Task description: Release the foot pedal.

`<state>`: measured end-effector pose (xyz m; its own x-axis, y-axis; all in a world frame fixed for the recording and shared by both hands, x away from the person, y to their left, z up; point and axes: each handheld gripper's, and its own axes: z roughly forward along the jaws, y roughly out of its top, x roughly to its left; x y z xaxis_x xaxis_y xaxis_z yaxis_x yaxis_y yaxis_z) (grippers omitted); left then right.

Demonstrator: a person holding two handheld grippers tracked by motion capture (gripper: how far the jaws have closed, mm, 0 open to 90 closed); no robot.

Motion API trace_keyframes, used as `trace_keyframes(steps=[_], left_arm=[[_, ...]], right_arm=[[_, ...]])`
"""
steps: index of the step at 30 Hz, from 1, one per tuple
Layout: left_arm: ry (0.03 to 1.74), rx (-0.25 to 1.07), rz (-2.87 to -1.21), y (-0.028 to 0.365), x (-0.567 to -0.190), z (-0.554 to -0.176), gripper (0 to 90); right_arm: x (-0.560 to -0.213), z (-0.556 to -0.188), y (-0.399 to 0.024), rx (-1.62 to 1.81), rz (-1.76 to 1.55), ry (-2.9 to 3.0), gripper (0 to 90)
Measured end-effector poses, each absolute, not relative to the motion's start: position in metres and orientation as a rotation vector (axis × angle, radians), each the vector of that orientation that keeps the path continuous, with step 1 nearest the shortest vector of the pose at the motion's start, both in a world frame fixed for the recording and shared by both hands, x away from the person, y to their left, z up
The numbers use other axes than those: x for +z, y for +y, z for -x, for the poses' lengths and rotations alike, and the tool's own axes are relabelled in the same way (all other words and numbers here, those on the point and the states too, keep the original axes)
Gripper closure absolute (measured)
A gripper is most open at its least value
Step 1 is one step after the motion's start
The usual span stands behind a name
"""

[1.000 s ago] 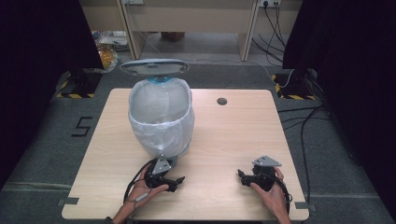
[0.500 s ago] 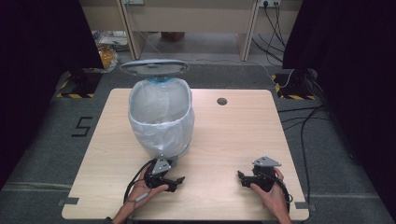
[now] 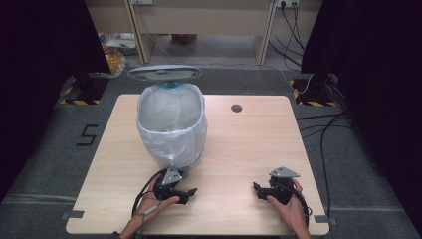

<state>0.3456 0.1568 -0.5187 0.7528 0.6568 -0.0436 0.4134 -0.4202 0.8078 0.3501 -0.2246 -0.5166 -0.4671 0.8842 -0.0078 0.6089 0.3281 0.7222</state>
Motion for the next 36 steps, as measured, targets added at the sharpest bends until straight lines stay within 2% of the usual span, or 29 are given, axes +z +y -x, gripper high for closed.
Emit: trace_keyframes(steps=[36], left_arm=[[0.788,0.384,-2.019,0.162,-0.501,-0.342,18.5]], right_arm=[[-0.517,-0.35,-0.225,0.933,-1.321,2.197,13.8]])
